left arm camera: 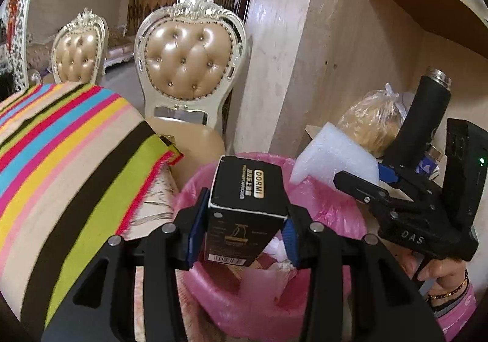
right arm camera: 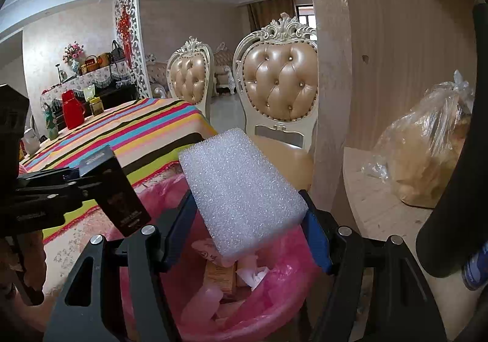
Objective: Collect trash
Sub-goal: 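Open both tools to drop the box and foam block into the bin, then move both open tools back over the table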
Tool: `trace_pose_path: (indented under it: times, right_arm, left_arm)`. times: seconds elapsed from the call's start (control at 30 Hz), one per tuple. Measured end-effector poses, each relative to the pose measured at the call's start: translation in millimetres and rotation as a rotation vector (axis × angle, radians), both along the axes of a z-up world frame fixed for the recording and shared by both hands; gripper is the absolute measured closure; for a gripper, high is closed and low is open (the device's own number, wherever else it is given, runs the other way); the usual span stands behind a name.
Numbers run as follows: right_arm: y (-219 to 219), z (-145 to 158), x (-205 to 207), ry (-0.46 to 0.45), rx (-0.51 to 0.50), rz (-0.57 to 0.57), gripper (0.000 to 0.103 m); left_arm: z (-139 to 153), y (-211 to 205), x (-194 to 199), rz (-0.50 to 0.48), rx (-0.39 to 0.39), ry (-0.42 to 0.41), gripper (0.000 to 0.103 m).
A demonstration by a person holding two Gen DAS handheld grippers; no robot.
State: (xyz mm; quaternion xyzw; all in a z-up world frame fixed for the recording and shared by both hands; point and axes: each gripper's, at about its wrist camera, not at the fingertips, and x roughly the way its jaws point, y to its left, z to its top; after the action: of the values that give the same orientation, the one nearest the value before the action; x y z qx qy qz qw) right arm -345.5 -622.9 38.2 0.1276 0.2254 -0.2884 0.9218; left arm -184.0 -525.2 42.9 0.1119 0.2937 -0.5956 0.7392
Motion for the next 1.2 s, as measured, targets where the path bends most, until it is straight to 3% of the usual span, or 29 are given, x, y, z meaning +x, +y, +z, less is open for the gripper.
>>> trace_pose_path:
  times: [0.1,0.2,0.33,0.5,0.67,0.9,1.2]
  right_arm:
    - [-2,-4,5,0.008,0.014,0.010,0.035]
    - [-3,-8,6,0.001,0.033,0.021,0.019]
    - [-1,-5,3,-0.015,0.038,0.019,0.019]
    - [12,8,4,-0.033,0.013,0.041,0.019]
    - [38,14,29,-0.030,0.000,0.132,0.016]
    - [106,13,100,0.026,-0.012,0.335,0.015]
    - [226,5,204,0.101,-0.038,0.641,0.015]
  left_arm:
    - [-11,-5,4,-0.013,0.019,0.028,0.058]
    - [-20,-5,10,0.021,0.026,0.031,0.034]
    - [-18,9,21,0.051,0.014,0.036,0.030]
    - [-7,46,33,0.149,-0.010,-0.026,0.005]
    - [2,95,49,0.247,-0.002,-0.094,0.005]
    - [13,195,73,0.445,0.036,-0.208,0.005]
    - [10,360,118,0.779,0.100,-0.179,0.005]
